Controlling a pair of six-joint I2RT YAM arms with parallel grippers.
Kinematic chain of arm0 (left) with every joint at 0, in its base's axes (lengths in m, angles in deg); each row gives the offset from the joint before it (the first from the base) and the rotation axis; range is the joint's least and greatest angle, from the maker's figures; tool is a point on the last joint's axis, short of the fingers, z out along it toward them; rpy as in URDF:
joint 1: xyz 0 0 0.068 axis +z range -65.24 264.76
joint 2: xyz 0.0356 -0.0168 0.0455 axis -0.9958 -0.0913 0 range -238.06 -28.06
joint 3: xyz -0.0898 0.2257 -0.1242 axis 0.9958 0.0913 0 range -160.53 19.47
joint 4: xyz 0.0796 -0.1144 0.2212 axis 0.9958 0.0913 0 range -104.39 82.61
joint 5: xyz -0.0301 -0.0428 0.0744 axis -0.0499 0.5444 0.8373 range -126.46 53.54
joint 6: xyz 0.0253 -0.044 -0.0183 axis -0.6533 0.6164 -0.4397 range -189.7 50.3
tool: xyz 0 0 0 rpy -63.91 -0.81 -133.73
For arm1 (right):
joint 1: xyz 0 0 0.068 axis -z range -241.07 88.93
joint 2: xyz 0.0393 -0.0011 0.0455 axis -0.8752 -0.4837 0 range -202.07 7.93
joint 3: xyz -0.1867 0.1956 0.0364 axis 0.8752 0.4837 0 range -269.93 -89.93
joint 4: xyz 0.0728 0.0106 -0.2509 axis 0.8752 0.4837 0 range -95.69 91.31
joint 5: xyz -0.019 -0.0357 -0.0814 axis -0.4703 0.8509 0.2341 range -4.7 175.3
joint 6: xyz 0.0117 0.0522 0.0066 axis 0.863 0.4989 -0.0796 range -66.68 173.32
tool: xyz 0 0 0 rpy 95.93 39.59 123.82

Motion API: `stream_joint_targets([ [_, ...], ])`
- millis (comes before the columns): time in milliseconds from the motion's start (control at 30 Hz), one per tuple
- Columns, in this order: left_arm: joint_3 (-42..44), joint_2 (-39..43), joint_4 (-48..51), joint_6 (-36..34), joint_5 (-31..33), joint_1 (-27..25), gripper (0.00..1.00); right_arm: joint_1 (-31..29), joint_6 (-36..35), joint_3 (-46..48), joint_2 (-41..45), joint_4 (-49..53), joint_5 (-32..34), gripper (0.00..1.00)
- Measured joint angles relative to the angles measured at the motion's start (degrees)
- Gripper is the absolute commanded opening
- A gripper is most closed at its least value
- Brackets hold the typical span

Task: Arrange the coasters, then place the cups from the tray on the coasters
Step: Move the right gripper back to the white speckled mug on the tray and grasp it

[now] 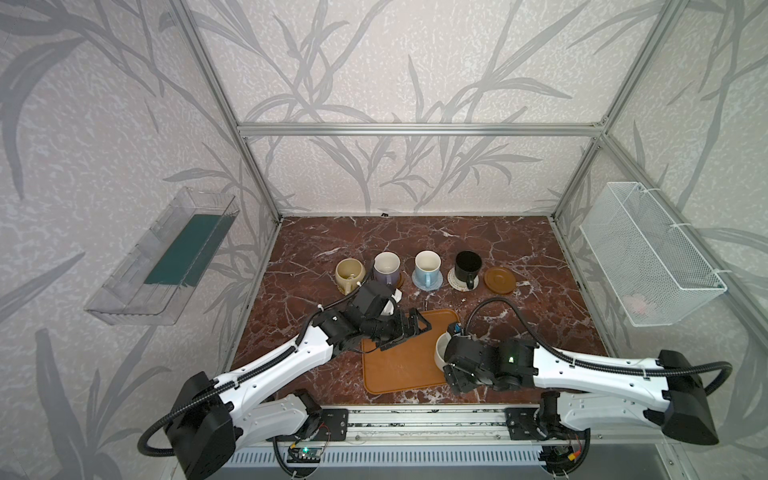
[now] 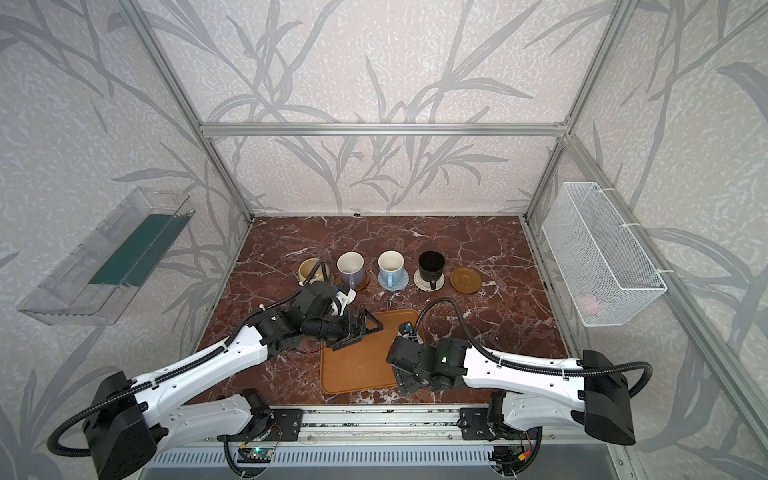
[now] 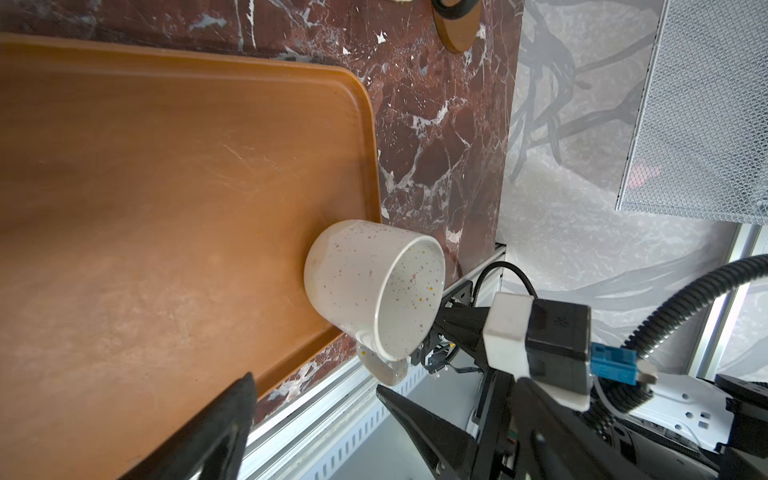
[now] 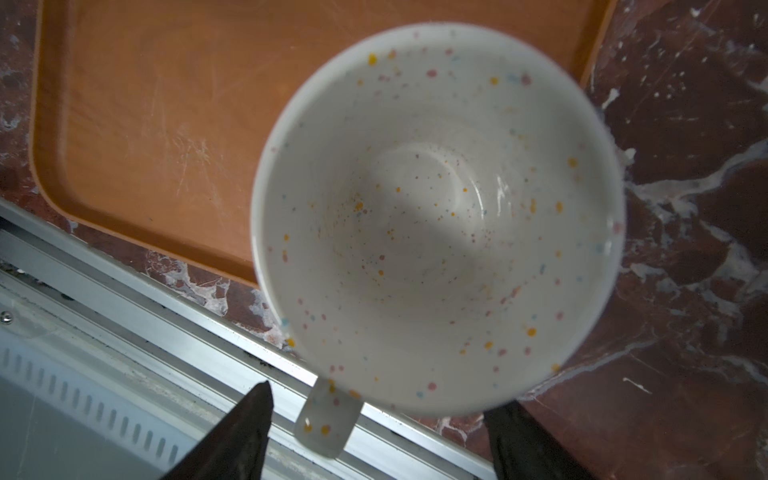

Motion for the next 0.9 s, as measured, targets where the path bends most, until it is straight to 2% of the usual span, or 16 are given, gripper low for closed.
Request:
stream_joint_targets([
  [200,1.9,0.2,-2.2,2.1,1.0,-0.3,0.97,-0.1,1.0,1.3,-0.7,-0.8,1.3,0.52],
  [433,1.9,0.0,-4.7,3.0,1.4,-1.3,0.97,-0.2,1.4,1.8,-1.6,-1.6,2.3,0.42],
  [600,2.1,-0.2,-6.3,3.8,1.6,-1.6,0.96,-0.2,1.4,2.6,-1.7,-2.1,2.9,0.39],
  [900,3.4,-0.2,-7.8,4.9,2.0,-1.7,0.96,-0.2,1.4,3.5,-2.2,-3.0,3.3,0.28],
])
